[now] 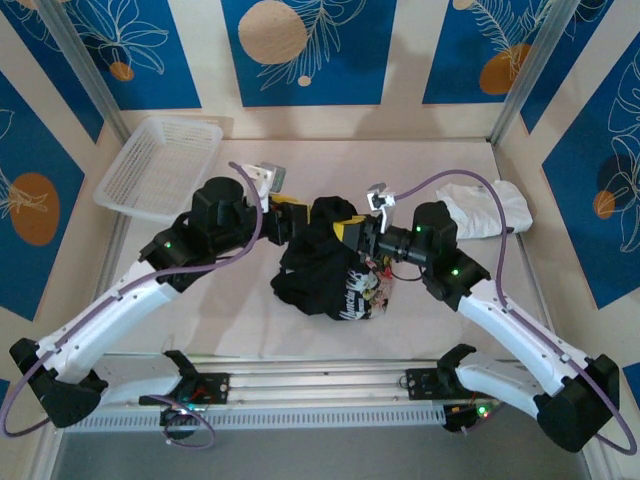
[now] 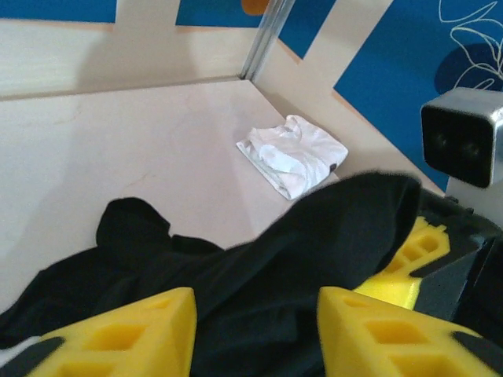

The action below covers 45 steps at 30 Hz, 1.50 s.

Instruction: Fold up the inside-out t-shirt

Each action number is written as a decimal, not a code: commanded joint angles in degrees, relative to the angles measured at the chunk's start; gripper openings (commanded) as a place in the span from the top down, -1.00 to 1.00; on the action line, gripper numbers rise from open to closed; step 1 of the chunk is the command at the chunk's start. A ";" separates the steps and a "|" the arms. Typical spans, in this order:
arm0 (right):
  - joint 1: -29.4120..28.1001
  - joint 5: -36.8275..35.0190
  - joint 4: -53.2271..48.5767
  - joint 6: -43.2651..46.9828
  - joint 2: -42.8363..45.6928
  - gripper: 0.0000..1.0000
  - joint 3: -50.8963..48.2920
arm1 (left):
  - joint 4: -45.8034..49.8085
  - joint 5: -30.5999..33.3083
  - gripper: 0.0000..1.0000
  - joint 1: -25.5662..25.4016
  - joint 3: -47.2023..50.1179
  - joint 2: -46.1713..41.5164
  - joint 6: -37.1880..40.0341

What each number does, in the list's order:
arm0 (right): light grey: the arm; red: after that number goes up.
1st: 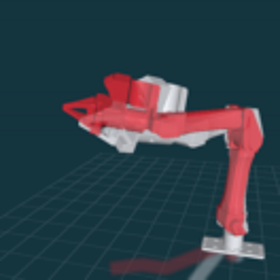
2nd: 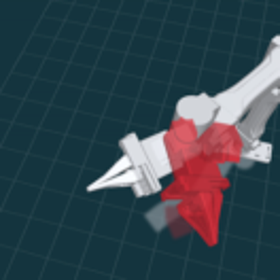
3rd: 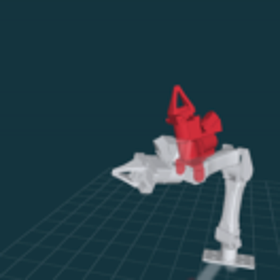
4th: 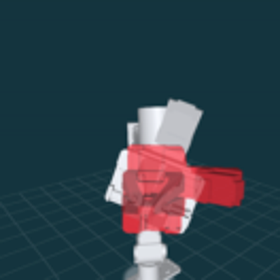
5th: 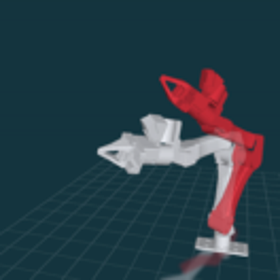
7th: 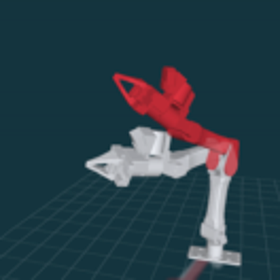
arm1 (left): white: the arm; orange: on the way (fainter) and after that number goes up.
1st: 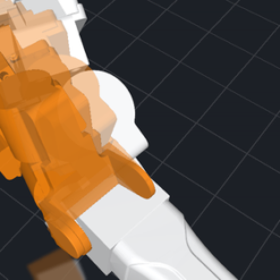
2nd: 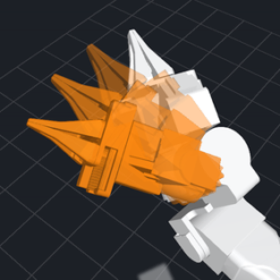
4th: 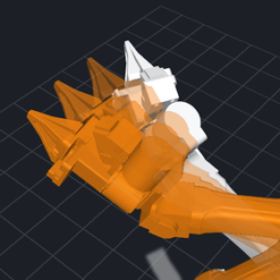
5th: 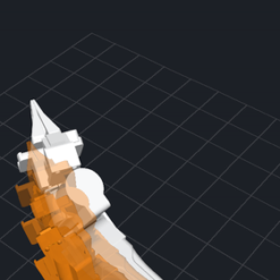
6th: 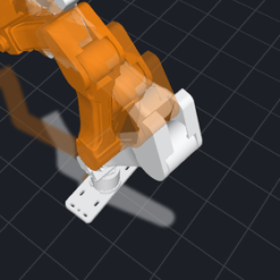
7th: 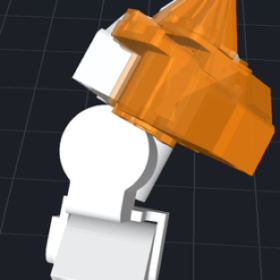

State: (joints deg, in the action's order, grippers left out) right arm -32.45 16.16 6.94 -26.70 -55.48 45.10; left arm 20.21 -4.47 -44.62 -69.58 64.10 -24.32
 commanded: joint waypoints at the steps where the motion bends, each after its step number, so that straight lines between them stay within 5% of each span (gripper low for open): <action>1: 0.93 4.45 5.99 -5.18 -0.37 1.00 -0.42 | -2.14 -5.79 -0.02 0.17 4.24 -1.71 -1.59; 8: 1.29 5.07 6.68 -5.78 -0.85 1.00 -0.37 | -5.57 -12.84 -0.14 0.20 4.62 3.46 -2.06; 12: 1.49 5.35 6.03 -5.58 -0.30 1.00 -0.72 | -6.24 -12.67 0.02 0.32 2.59 6.37 -0.89; 14: 1.69 5.30 5.26 -5.17 0.25 1.00 -0.94 | -6.70 -12.82 0.29 0.39 1.97 7.23 -0.41; 17: 2.94 4.78 2.93 -4.03 2.03 0.95 -1.09 | -6.58 -14.42 1.00 1.07 1.25 7.40 0.32; 28: 7.90 10.10 3.07 -1.26 5.39 0.63 -4.25 | -13.84 -25.12 1.00 4.08 5.75 -2.34 1.14; 35: 7.90 10.86 3.26 -1.16 5.65 0.71 -4.37 | -15.04 -26.45 1.00 4.74 6.27 -3.33 0.33; 41: 7.83 11.65 6.21 -2.91 7.40 1.00 -5.32 | -7.93 -11.38 1.00 5.81 6.43 -4.37 -0.71; 45: 6.48 12.30 13.26 -6.22 6.97 1.00 -6.65 | -3.11 -9.27 0.86 5.80 5.92 -0.83 0.48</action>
State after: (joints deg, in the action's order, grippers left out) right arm -25.19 27.05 13.13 -30.39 -49.17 39.53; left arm 12.21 -18.59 -39.38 -63.18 61.36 -24.29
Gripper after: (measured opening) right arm 0.069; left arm 0.059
